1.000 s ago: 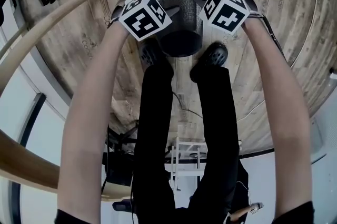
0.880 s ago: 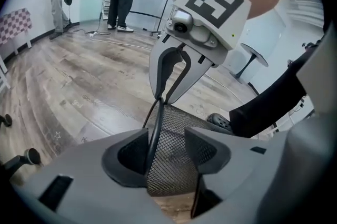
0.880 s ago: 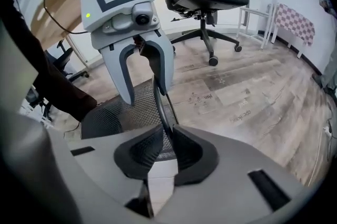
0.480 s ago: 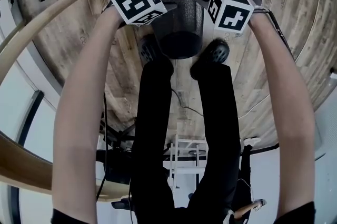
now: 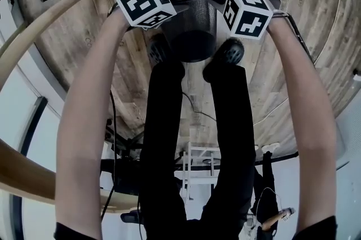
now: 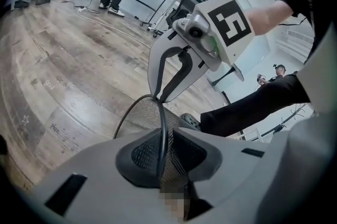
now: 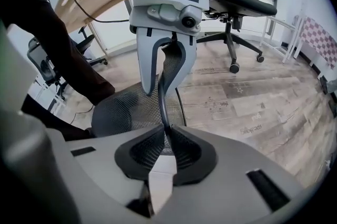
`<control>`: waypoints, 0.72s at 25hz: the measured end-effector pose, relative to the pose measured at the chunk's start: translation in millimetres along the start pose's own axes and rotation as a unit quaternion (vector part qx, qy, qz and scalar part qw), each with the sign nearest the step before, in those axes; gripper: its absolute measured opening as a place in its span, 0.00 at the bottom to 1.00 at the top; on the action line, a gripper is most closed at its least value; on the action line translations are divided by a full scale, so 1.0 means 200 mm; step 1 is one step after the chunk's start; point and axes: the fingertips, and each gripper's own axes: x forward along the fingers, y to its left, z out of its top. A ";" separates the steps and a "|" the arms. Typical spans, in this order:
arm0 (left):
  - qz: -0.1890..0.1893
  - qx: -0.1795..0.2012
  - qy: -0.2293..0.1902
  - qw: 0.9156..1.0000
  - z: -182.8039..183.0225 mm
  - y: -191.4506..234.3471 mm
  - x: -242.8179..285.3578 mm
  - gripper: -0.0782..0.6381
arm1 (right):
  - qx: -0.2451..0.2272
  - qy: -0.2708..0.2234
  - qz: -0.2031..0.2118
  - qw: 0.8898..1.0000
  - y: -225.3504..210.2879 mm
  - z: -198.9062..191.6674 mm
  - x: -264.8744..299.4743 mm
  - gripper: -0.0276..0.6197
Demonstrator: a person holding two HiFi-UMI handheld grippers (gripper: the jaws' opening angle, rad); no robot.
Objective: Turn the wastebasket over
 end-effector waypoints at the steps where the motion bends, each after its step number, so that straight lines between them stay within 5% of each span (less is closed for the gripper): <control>1: 0.000 0.001 -0.001 1.000 0.01 -0.02 -0.01 0.22 | -0.004 0.001 0.000 1.000 0.01 0.01 -0.02 0.14; 18: 0.081 0.110 0.028 0.990 0.23 -0.15 -0.27 0.17 | -0.020 0.004 -0.054 0.998 -0.03 0.12 -0.40 0.14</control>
